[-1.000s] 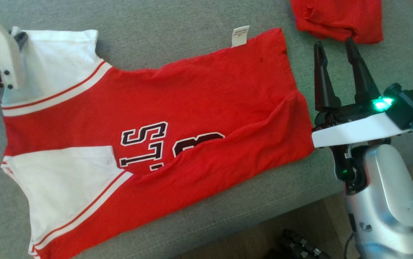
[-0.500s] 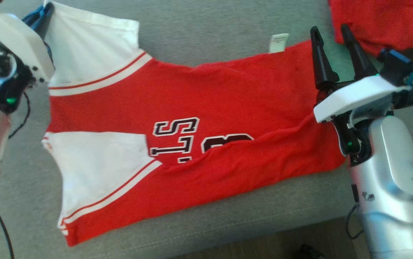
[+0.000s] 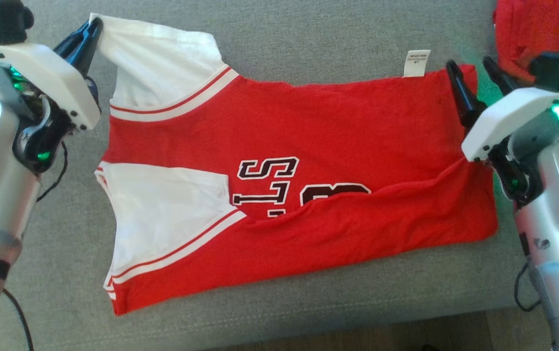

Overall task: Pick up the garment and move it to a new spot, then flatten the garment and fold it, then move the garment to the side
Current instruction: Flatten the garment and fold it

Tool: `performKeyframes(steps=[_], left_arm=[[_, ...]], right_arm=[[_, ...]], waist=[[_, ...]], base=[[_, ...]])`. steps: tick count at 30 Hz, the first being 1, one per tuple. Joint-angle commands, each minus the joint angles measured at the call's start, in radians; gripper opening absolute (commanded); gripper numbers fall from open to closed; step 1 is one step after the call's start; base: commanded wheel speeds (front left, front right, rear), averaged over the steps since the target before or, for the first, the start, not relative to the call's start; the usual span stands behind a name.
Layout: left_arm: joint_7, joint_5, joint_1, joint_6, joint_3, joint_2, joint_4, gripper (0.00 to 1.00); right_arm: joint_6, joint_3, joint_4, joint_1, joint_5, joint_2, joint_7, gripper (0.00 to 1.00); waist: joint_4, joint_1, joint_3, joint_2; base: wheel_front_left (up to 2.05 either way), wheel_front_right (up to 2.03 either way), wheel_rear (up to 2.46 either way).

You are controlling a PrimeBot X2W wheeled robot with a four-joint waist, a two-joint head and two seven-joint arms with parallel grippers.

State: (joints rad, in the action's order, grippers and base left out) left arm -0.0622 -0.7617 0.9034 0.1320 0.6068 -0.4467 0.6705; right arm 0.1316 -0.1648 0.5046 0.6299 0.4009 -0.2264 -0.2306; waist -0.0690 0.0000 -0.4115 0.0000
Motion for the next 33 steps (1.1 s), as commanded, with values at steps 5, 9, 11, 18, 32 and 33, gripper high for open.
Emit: performKeyframes(steps=[5,9,11,18,32,33], left_arm=[[0.019,-0.027,0.035,-0.001,-0.009,-0.045,-0.016,0.0],[0.022,-0.04,0.043,-0.001,0.01,-0.054,-0.012,0.0],[0.023,-0.046,0.047,-0.001,0.018,-0.058,-0.01,0.0],[0.025,-0.061,0.064,-0.001,0.041,-0.067,-0.002,0.0],[0.061,-0.083,0.077,-0.001,0.067,-0.068,0.031,0.0],[0.067,-0.084,0.079,-0.001,0.065,-0.069,0.033,0.0]], right_arm=[[-0.001,-0.017,0.027,0.029,0.01,-0.013,-0.001,1.0],[-0.001,-0.026,0.066,0.041,0.019,-0.021,-0.001,1.0],[-0.001,-0.03,0.083,0.046,0.026,-0.022,0.002,1.0],[-0.001,-0.044,0.134,0.073,0.046,-0.028,0.025,1.0],[-0.001,-0.159,0.156,0.103,0.112,-0.078,0.12,0.0],[-0.001,-0.162,0.158,0.109,0.111,-0.078,0.135,0.0]], waist=[[-0.001,0.0,-0.002,0.0],[-0.004,0.0,-0.005,0.0],[-0.005,0.0,-0.006,0.0],[-0.005,0.0,-0.018,0.0],[0.012,0.0,0.001,0.0],[0.013,0.0,0.003,0.0]], base=[[0.0,0.0,0.0],[0.0,0.0,0.0],[0.0,0.0,0.0],[0.0,0.0,0.0],[0.0,0.0,0.0],[0.0,0.0,0.0]])
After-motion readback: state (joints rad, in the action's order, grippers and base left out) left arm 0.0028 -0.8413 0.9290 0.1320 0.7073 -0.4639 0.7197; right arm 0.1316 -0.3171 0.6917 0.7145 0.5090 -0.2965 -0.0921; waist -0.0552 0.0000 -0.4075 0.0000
